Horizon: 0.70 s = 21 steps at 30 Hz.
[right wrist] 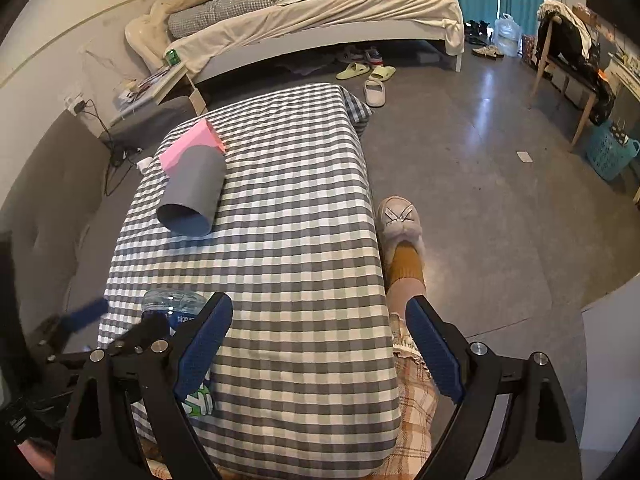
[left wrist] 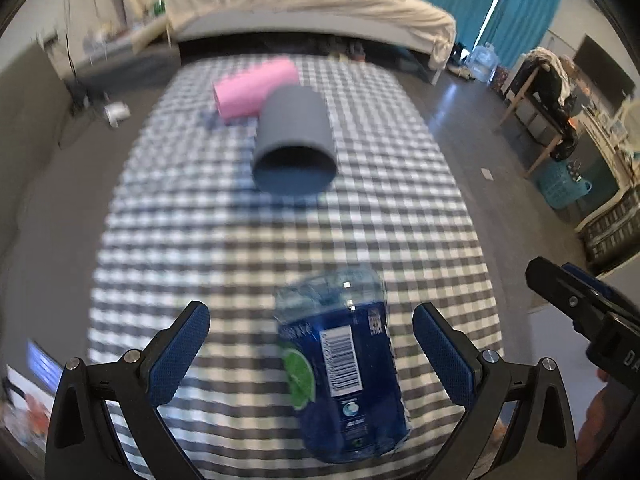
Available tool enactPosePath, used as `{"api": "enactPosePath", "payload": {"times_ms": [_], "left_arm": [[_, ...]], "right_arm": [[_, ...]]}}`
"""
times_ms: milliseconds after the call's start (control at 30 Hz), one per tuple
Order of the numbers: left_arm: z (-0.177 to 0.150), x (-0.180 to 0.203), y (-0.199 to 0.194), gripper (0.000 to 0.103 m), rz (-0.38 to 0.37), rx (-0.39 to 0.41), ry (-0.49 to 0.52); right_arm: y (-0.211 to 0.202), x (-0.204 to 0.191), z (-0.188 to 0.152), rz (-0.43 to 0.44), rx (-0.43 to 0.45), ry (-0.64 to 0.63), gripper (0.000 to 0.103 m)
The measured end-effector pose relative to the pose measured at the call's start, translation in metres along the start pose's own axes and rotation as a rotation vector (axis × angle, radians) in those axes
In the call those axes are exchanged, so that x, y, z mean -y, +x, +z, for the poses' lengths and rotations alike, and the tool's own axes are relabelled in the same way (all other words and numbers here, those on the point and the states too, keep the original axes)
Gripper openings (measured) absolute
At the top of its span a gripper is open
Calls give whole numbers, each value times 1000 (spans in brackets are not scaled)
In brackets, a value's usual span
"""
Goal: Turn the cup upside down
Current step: 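Close the left gripper on the blue bottle while the right gripper releases it, then rotate the held blue bottle over with the left gripper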
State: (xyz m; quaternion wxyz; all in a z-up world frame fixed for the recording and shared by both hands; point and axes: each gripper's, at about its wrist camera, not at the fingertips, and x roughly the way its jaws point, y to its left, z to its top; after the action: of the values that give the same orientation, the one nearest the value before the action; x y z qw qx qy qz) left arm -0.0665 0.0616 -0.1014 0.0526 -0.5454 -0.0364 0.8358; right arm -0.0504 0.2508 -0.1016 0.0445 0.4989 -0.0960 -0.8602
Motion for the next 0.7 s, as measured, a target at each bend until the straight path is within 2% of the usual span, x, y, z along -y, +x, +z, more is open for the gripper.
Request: {"api": "enactPosePath", "payload": {"times_ms": [133,300,433,467,567,700], "left_arm": [[-1,-3,16,97,-32,-68,-32],[-5,-3,23,90,-58,-100,-41],[-6,-3,23,73,-108,-118,-45],[-6,-3,23,72,-113,-118,-39],[-1,-3,17,72,-103,-87,-21],[16,-9,2,72,-76,-1,-15]], "right_arm": [[8,2,-1,3,-19,15,89],[13,1,-3,2,-27,11,89],[14,0,-5,2,-30,13,89],[14,0,-5,1,-30,13,89],[14,-2,-6,-3,-31,10,89],[15,-3,-8,-6,-34,11,89]]}}
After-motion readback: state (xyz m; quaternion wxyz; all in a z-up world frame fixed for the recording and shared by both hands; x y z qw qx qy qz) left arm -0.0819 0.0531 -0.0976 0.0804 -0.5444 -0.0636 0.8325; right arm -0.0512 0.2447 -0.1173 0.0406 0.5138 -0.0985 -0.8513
